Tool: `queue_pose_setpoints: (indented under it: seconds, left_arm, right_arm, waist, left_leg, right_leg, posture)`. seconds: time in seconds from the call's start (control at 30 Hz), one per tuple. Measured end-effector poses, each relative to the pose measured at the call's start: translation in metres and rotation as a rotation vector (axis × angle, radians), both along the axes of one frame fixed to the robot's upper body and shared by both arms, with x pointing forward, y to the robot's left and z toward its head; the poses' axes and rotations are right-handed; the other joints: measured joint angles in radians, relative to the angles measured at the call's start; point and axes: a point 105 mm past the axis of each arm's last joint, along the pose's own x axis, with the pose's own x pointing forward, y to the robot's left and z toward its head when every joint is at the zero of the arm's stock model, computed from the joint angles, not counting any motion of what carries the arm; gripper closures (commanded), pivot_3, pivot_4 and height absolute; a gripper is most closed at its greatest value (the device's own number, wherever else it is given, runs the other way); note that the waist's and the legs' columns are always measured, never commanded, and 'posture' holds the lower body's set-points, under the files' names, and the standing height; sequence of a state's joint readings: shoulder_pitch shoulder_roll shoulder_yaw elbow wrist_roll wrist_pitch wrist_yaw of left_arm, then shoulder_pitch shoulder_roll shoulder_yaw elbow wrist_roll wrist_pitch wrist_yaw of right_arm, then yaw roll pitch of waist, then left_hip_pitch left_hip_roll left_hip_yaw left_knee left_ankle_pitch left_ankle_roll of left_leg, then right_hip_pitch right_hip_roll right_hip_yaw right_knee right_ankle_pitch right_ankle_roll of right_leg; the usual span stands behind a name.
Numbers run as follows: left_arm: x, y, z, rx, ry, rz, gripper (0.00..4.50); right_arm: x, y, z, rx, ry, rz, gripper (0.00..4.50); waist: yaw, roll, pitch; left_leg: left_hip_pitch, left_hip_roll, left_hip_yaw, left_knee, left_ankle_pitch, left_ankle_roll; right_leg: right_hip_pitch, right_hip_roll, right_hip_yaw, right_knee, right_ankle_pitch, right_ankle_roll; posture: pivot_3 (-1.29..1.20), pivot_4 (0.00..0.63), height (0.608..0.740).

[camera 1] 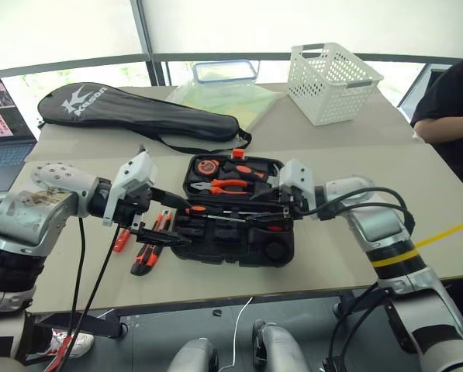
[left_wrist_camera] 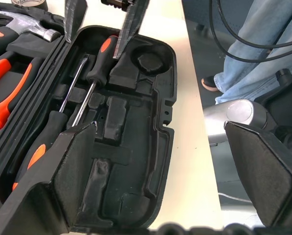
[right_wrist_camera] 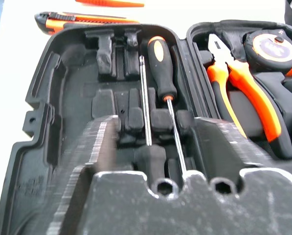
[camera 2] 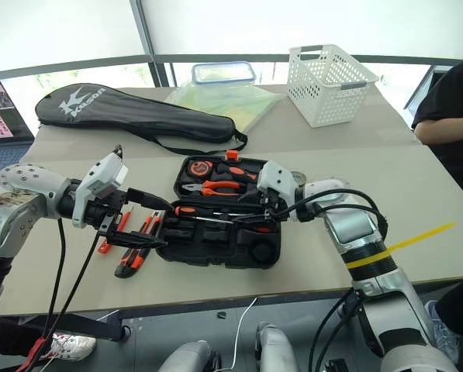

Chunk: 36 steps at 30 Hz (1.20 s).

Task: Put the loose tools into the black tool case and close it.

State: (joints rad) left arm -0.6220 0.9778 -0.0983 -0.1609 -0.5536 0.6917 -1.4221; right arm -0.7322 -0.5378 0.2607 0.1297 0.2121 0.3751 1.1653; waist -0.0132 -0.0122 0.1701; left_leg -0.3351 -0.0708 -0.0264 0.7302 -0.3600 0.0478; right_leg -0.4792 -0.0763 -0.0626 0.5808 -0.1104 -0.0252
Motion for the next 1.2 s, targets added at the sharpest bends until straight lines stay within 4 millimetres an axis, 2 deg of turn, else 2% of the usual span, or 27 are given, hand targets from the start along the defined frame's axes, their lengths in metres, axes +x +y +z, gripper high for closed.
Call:
queue_pose_setpoints:
  seconds: [0.17, 0.3, 0.67, 0.73, 0.8, 0.9, 0.93, 1.03, 1.13, 1.2]
  left_arm:
    - [0.000, 0.000, 0.000, 0.000, 0.000, 0.000, 0.00]
    - [0.000, 0.000, -0.001, 0.002, -0.009, -0.003, 0.00]
    - [0.000, 0.001, -0.005, 0.003, -0.012, 0.004, 0.00]
    - [0.001, 0.003, -0.009, 0.002, -0.010, 0.029, 0.00]
    - [0.003, 0.011, -0.010, -0.012, -0.023, 0.096, 0.00]
    - [0.004, 0.034, -0.014, -0.030, -0.026, 0.258, 0.00]
    - [0.000, 0.046, -0.018, -0.035, -0.026, 0.337, 0.00]
    - [-0.013, 0.083, -0.036, -0.017, 0.018, 0.547, 0.00]
    - [-0.034, 0.126, -0.055, 0.030, 0.047, 0.777, 0.00]
    - [-0.042, 0.144, -0.060, 0.048, 0.032, 0.883, 0.00]
  right_arm:
    - [0.003, 0.006, -0.014, -0.022, 0.031, -0.016, 4.43]
    - [0.004, 0.008, -0.030, -0.076, 0.053, -0.010, 4.43]
    - [0.011, 0.009, -0.038, -0.162, -0.011, -0.013, 4.43]
    - [0.009, 0.009, -0.034, -0.136, -0.008, -0.014, 4.43]
    - [0.005, 0.011, -0.026, -0.029, 0.048, -0.026, 4.43]
    - [-0.003, 0.010, 0.011, 0.123, 0.046, -0.015, 4.43]
    - [-0.009, 0.007, 0.028, 0.173, 0.044, -0.004, 3.90]
    - [-0.030, -0.002, 0.059, 0.254, 0.067, 0.047, 3.00]
    - [-0.058, -0.007, 0.070, 0.273, 0.107, 0.119, 1.99]
    - [-0.067, -0.007, 0.073, 0.274, 0.116, 0.147, 1.39]
  waist:
    - [0.000, 0.000, 0.000]
    - [-0.001, 0.000, 0.000]
    - [0.002, -0.001, -0.002]
    - [0.003, -0.002, -0.002]
    - [0.000, -0.001, -0.002]
    - [-0.005, -0.001, -0.002]
    - [-0.007, -0.001, -0.002]
    - [-0.011, -0.001, -0.002]
    - [-0.005, -0.001, -0.001]
    - [0.003, -0.001, -0.001]
  left_leg:
    - [0.000, 0.000, 0.000, 0.000, 0.000, 0.000]
    - [0.000, 0.000, 0.000, 0.000, 0.000, 0.000]
    - [0.013, 0.000, 0.000, 0.000, 0.000, 0.000]
    - [0.013, 0.000, -0.001, -0.001, 0.000, 0.000]
    - [0.011, 0.000, 0.000, -0.002, 0.000, 0.000]
    - [0.004, 0.000, 0.001, -0.002, 0.000, 0.000]
    - [0.003, 0.000, 0.001, -0.002, 0.000, 0.000]
    - [-0.002, 0.000, 0.002, -0.003, -0.001, -0.001]
    - [-0.001, 0.000, 0.002, -0.004, -0.001, -0.001]
    - [-0.001, 0.000, 0.002, -0.002, -0.001, -0.001]
  right_leg:
    - [0.000, 0.000, -0.001, 0.000, 0.000, 0.000]
    - [0.000, 0.000, -0.001, 0.000, 0.000, 0.000]
    - [0.011, 0.001, 0.001, -0.001, 0.000, 0.000]
    - [0.011, 0.001, 0.002, -0.001, -0.001, 0.000]
    - [0.008, 0.001, 0.003, -0.001, -0.001, 0.000]
    - [-0.002, 0.001, 0.004, 0.006, 0.000, 0.000]
    - [-0.006, 0.000, 0.002, 0.007, 0.000, 0.000]
    - [-0.012, 0.000, 0.000, 0.008, -0.001, -0.001]
    - [-0.011, 0.000, -0.001, 0.006, -0.001, -0.002]
    - [-0.009, -0.001, 0.000, 0.002, -0.001, -0.002]
  posture:
    - [0.00, 0.150, 0.740]
    - [0.00, 0.150, 0.740]
    - [0.00, 0.150, 0.740]
    - [0.00, 0.150, 0.740]
    - [0.00, 0.150, 0.740]
    - [0.00, 0.150, 0.740]
    - [0.00, 0.150, 0.740]
    - [0.00, 0.150, 0.740]
    - [0.00, 0.150, 0.740]
    - [0.00, 0.150, 0.740]
